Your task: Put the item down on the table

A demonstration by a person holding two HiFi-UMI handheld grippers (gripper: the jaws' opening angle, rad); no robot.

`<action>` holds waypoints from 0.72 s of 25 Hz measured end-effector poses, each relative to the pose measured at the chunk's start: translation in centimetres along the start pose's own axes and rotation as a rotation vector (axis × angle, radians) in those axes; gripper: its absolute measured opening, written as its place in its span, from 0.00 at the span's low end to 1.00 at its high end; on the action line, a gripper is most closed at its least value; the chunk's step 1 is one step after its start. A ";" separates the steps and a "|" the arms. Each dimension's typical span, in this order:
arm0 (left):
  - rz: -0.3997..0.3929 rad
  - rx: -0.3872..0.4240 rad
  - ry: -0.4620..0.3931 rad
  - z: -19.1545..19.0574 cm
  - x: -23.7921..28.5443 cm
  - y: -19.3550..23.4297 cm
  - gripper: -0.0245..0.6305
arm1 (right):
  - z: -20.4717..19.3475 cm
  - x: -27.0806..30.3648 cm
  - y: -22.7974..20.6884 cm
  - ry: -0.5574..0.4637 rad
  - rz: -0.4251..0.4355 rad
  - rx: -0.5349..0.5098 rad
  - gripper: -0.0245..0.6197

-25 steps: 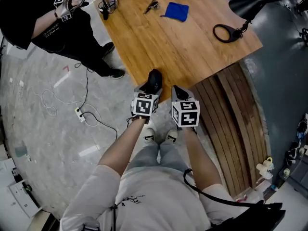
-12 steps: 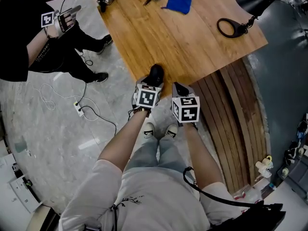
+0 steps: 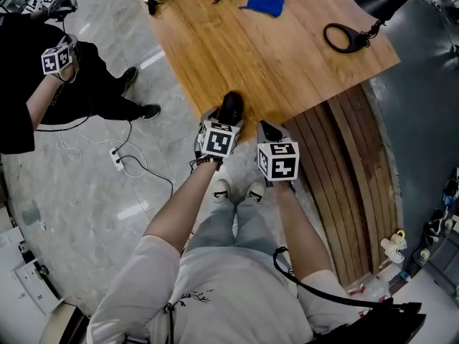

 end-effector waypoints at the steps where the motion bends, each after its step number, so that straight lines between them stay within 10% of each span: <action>1: 0.002 -0.001 -0.002 0.1 0.0 0.1 0.55 | 0.0 0.1 -0.1 0.000 -0.002 0.001 0.04; 12: 0.029 -0.045 -0.095 2.8 -5.8 -0.4 0.55 | 1.1 -1.9 0.6 -0.006 -0.004 -0.048 0.04; 18: 0.025 -0.001 -0.239 3.5 -15.3 -3.3 0.31 | 2.6 -8.8 4.4 -0.058 0.017 -0.119 0.04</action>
Point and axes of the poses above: the fingertips, and each gripper's own axes: x forward along the fingers, y to its left, z out of its top, the point moved 5 cm from there along -x, backward along the fingers, and after that the axes turned 6 degrees about x, right-handed, at the moved point
